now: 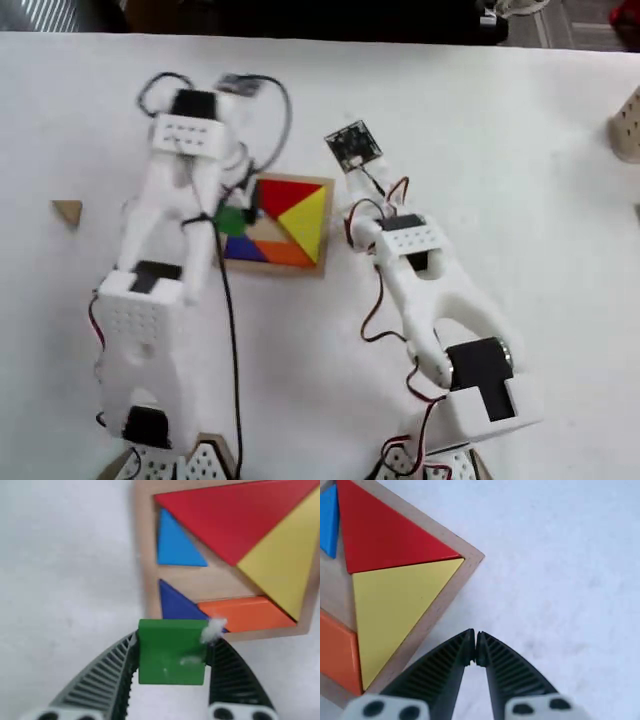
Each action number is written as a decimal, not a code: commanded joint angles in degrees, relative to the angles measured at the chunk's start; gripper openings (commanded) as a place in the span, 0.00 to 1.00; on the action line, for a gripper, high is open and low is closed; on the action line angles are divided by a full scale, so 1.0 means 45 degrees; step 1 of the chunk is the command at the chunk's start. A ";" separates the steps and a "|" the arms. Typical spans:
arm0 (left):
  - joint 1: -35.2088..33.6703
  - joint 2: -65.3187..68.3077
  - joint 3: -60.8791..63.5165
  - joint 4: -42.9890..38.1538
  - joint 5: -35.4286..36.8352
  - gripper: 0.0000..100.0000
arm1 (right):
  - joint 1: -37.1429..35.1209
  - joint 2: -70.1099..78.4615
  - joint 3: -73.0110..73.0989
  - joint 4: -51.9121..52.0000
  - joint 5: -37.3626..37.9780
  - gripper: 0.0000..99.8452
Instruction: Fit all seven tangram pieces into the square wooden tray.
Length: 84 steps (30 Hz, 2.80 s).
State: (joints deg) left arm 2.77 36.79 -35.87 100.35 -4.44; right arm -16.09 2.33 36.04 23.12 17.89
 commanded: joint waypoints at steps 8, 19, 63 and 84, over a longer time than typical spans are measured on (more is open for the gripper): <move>0.1885 -0.0029 0.3126 -0.2872 -0.0352 0.07 | 0.0166 -0.0088 -0.0606 -0.0283 -0.0156 0.02; 0.1045 -0.0049 0.3477 -0.3849 -0.1133 0.20 | 0.0147 -0.0088 -0.0606 -0.0283 -0.0137 0.02; 0.0752 -0.5617 0.9104 -0.7033 0.1817 0.20 | -0.0010 -0.0068 -0.0547 -0.0459 -0.0117 0.02; 0.2295 -0.3722 0.8928 -0.7893 0.0078 0.03 | 0.0010 -0.0068 -0.0527 -0.0440 -0.0117 0.02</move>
State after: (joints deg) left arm 14.81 16.66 12.40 64.40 -3.74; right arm -15.47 2.33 36.04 22.07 17.80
